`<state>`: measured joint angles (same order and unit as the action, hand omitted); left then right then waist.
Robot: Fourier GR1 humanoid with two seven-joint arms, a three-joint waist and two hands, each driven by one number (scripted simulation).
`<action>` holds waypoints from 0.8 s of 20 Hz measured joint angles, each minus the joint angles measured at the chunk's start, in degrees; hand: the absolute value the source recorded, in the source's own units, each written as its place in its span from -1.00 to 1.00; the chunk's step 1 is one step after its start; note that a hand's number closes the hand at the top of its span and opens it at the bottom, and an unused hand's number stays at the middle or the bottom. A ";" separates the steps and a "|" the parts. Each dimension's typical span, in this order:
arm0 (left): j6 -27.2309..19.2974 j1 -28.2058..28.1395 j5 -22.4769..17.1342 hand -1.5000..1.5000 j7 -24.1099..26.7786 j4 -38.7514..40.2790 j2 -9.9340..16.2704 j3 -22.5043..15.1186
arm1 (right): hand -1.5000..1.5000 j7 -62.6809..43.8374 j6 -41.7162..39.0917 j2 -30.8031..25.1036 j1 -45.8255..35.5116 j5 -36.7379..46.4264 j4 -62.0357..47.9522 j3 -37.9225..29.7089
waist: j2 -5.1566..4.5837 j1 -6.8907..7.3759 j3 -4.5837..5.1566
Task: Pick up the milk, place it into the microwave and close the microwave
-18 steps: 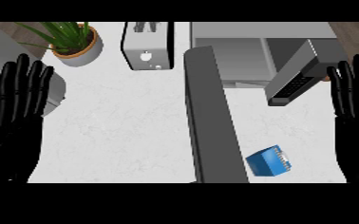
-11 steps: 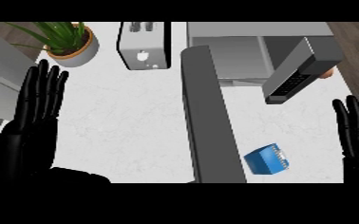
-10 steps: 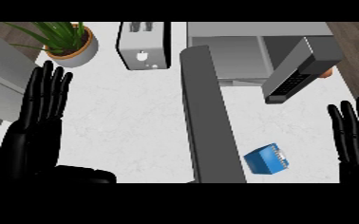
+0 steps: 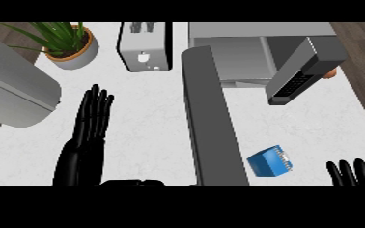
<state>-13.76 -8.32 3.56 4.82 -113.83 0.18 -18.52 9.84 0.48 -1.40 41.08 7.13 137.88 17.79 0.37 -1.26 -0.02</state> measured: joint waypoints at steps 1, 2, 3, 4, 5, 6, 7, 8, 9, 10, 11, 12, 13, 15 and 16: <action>-1.19 -0.89 0.45 -1.00 1.33 0.78 -0.04 -1.61 | -1.00 1.99 0.02 0.00 2.10 0.44 -0.90 0.75 | 0.02 -0.01 0.00; -2.38 -1.49 1.08 -1.00 1.50 0.58 -0.07 -3.25 | -1.00 3.38 -0.06 -0.36 4.03 0.42 -0.88 0.92 | 0.00 0.06 0.00; -3.59 -2.35 1.49 -1.00 2.62 1.14 -0.09 -4.75 | -1.00 4.81 -0.41 -0.88 5.72 -0.11 -1.24 0.72 | -0.01 0.12 0.00; -4.36 -2.61 1.70 -1.00 3.65 1.90 -0.10 -5.65 | -1.00 6.95 -0.83 -1.38 7.24 -0.84 -2.21 0.12 | -0.02 0.14 0.00; -5.31 -2.72 1.88 -1.00 4.60 2.61 -0.12 -6.89 | -1.00 9.13 -0.79 -1.31 8.16 -0.83 -3.81 0.16 | -0.04 0.18 0.00; -6.19 -3.58 1.88 -1.00 5.73 2.96 -0.13 -8.19 | -1.00 11.15 -0.96 -1.57 9.47 -1.29 -4.89 -0.28 | -0.05 0.22 0.00; -6.66 -4.10 1.88 -1.00 6.87 3.63 -0.14 -9.00 | -1.00 12.96 -0.72 -1.49 10.41 -0.77 -5.86 0.17 | -0.07 0.28 0.00; -6.81 -4.37 1.93 -1.00 7.05 3.65 -0.14 -9.59 | -1.00 14.27 -0.80 -1.86 11.12 -1.24 -6.48 -0.42 | -0.09 0.37 0.01; -7.96 -3.94 2.01 -1.00 6.96 3.86 -0.15 -10.43 | -1.00 15.46 -1.02 -2.26 11.42 -2.07 -7.39 -1.44 | -0.12 0.42 0.01; -9.33 -3.51 1.73 -1.00 7.85 5.02 -0.15 -11.43 | -1.00 17.08 -0.79 -1.98 11.40 -1.62 -9.18 -1.17 | -0.14 0.44 0.01; -9.97 -4.46 2.11 -1.00 8.51 5.15 -0.16 -12.68 | -1.00 18.17 -0.27 -1.43 10.37 -1.26 -11.16 -1.22 | -0.16 0.59 0.01; -11.17 -4.22 1.90 -1.00 9.59 6.37 -0.15 -13.27 | -1.00 19.96 -0.17 -1.53 10.63 -1.31 -12.71 -1.77 | -0.18 0.59 0.02; -11.83 -4.74 1.92 -1.00 10.08 6.47 -0.16 -14.04 | -1.00 21.65 0.11 -1.47 11.31 -1.29 -13.86 -1.88 | -0.18 0.62 0.01; -13.77 -5.19 1.90 -1.00 11.65 7.55 -0.18 -15.72 | -1.00 23.58 0.96 -0.87 9.91 -1.38 -16.99 -2.71 | -0.20 0.76 0.02; -13.84 -5.60 1.69 -1.00 12.73 8.15 -0.14 -15.83 | -1.00 24.03 1.11 -0.85 9.30 -1.92 -18.15 -3.41 | -0.22 0.82 0.02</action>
<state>-27.60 -13.92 5.24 17.54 -105.67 0.04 -34.35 33.87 1.59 -2.25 50.38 5.21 119.73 14.39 0.15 -0.43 -0.01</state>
